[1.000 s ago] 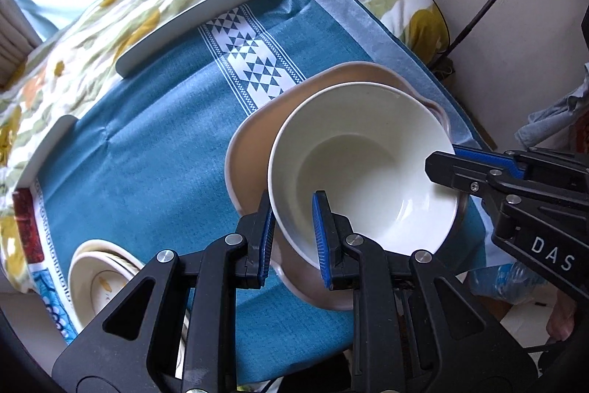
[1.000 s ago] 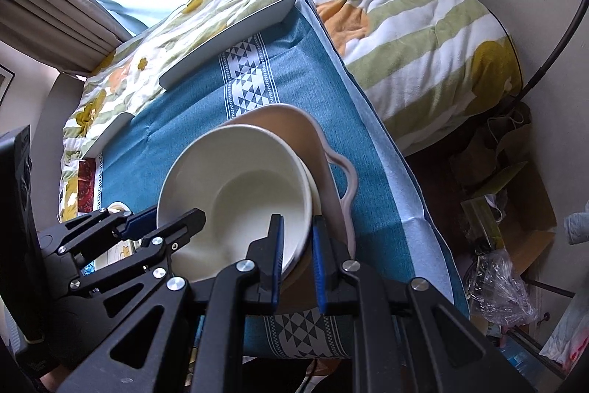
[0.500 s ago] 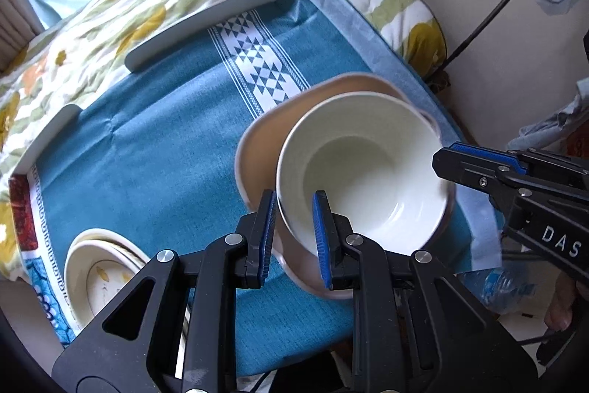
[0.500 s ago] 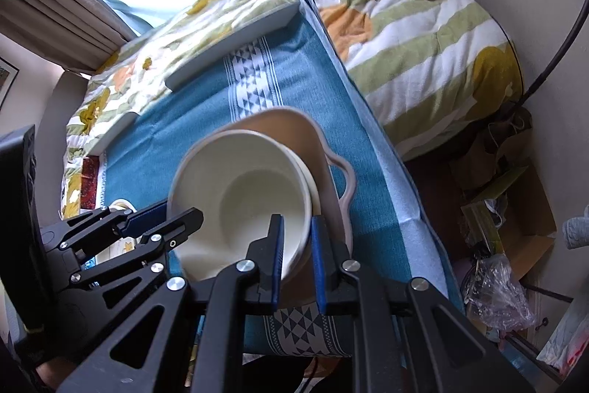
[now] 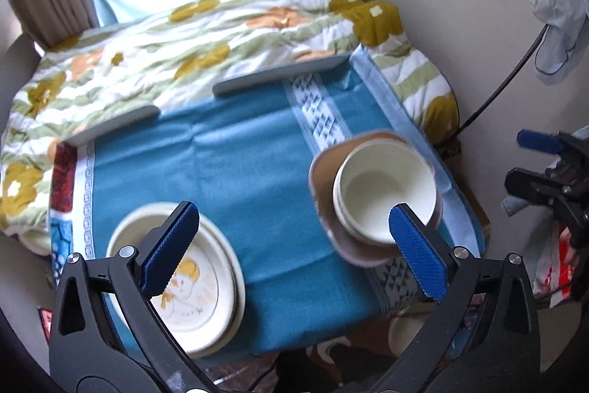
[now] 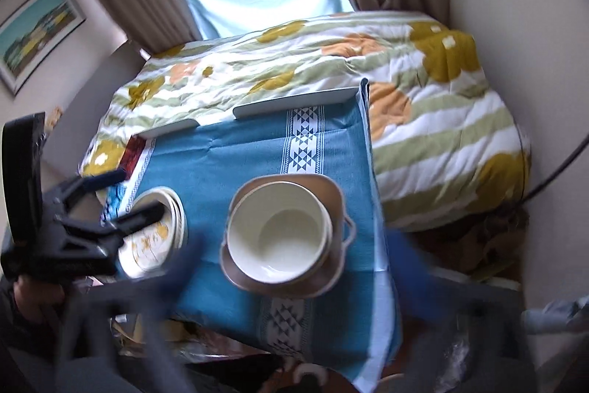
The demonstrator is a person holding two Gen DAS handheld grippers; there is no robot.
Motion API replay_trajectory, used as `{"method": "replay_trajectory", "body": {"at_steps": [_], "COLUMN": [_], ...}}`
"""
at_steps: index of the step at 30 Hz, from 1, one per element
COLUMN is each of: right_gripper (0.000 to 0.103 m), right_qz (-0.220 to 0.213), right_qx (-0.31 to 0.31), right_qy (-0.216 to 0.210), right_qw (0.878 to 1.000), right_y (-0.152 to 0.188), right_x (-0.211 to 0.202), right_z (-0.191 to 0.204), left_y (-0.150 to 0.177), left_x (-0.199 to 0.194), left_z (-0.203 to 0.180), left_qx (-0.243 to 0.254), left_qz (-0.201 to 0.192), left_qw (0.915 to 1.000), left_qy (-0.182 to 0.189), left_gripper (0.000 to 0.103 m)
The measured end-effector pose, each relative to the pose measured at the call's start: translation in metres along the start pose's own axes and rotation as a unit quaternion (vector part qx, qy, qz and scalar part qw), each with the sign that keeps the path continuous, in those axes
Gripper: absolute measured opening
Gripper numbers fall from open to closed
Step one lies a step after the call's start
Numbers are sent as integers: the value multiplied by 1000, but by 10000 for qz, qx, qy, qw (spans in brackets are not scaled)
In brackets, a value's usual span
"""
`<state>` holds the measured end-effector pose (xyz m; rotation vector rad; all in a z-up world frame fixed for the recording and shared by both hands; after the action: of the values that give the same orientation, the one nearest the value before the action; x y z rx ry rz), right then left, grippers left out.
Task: Organize plates and bowls
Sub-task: 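Grasp the rim of the pink dish holding the bowls with the right gripper, then lift the pink dish with bowls and carry it over the plate stack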
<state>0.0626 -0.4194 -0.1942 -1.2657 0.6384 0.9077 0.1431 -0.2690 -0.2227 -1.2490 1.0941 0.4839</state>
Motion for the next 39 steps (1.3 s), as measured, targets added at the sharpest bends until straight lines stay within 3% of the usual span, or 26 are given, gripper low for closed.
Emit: {"method": "replay_trajectory", "body": {"at_steps": [3, 9, 12, 19, 27, 33, 36, 39], "right_gripper": [103, 102, 87, 65, 50, 41, 29, 16], "right_qz": [707, 1283, 1512, 2074, 2448, 2494, 2492, 2437], "right_qx": [-520, -1167, -1111, -1159, -1544, -1544, -1548, -1567], "right_qy": [390, 971, 800, 722, 701, 521, 322, 171], "right_qw": [9954, 9800, 9790, 9687, 9546, 9546, 9555, 9570], "right_y": [17, 36, 40, 47, 52, 54, 57, 60], "right_x": [17, 62, 80, 116, 136, 154, 164, 169], "right_z": [-12, -32, -39, -37, -25, -26, -20, -14], "left_y": [24, 50, 55, 47, 42, 44, 41, 42], "left_x": [19, 68, 80, 102, 133, 156, 160, 164], "left_z": [6, -5, -10, -11, -24, -25, -27, -33], "left_qx": [-70, -43, -18, -44, 410, 405, 410, 497], "left_qz": [422, 1078, 1229, 1440, 1845, 1890, 1789, 1743], "left_qw": [9991, 9941, 9924, 9895, 9820, 9807, 9819, 9814], "left_qy": [9, -50, -32, -58, 63, 290, 474, 630], "left_gripper": [103, 100, 95, 82, 67, 56, 46, 28]}}
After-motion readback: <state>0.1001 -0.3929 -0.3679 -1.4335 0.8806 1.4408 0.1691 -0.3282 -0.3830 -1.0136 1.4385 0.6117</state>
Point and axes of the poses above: each gripper's, at about its wrist camera, not at the fingertips, and x roughly the way its jaws point, z to its left, y to its underside, the point moved 7 cm from there along x, roughly the way its jaws point, and after that the axes turned 1 degree about y, right-handed, at the moved point
